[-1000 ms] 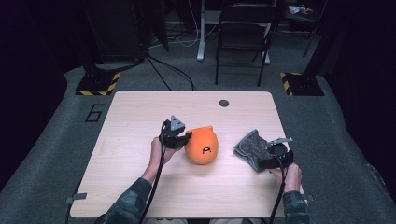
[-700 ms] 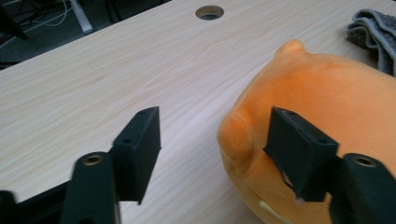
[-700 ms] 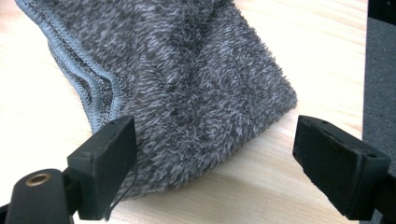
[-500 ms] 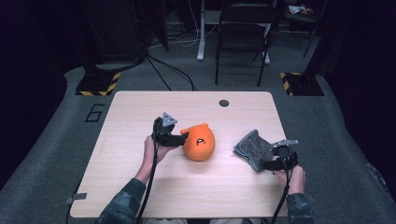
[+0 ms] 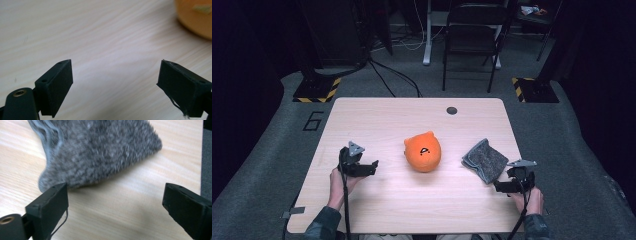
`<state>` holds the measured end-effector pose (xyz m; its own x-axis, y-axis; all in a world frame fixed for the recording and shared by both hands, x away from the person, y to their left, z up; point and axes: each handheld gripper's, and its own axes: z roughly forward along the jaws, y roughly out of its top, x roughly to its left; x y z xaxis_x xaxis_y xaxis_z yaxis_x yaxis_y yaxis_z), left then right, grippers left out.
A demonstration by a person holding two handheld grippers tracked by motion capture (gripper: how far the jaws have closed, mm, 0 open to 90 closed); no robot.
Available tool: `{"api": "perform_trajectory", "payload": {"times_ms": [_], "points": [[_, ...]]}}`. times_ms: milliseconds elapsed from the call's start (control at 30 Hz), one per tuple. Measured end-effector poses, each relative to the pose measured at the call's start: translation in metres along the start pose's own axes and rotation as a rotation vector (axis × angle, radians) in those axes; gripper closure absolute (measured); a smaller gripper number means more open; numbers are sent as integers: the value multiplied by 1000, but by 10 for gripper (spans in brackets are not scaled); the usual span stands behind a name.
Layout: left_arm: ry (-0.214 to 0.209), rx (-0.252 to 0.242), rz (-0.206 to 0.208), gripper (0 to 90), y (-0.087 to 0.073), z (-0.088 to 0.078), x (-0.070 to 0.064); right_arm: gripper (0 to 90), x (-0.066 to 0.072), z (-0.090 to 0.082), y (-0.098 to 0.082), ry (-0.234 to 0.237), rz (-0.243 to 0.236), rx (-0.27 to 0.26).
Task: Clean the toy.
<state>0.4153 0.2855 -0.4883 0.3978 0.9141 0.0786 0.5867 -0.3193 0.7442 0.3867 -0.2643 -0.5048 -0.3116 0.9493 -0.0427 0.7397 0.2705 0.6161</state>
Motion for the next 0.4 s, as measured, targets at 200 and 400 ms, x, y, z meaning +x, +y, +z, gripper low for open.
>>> {"api": "perform_trajectory", "payload": {"times_ms": [200, 400], "points": [[64, 41, -39, 122, -20, 4, 11, 0, 0, 7, -6, -9, -18, 20], [91, 89, -51, 122, -30, 14, 18, 0, -6, 12, -16, 39, 36, -66]]}}
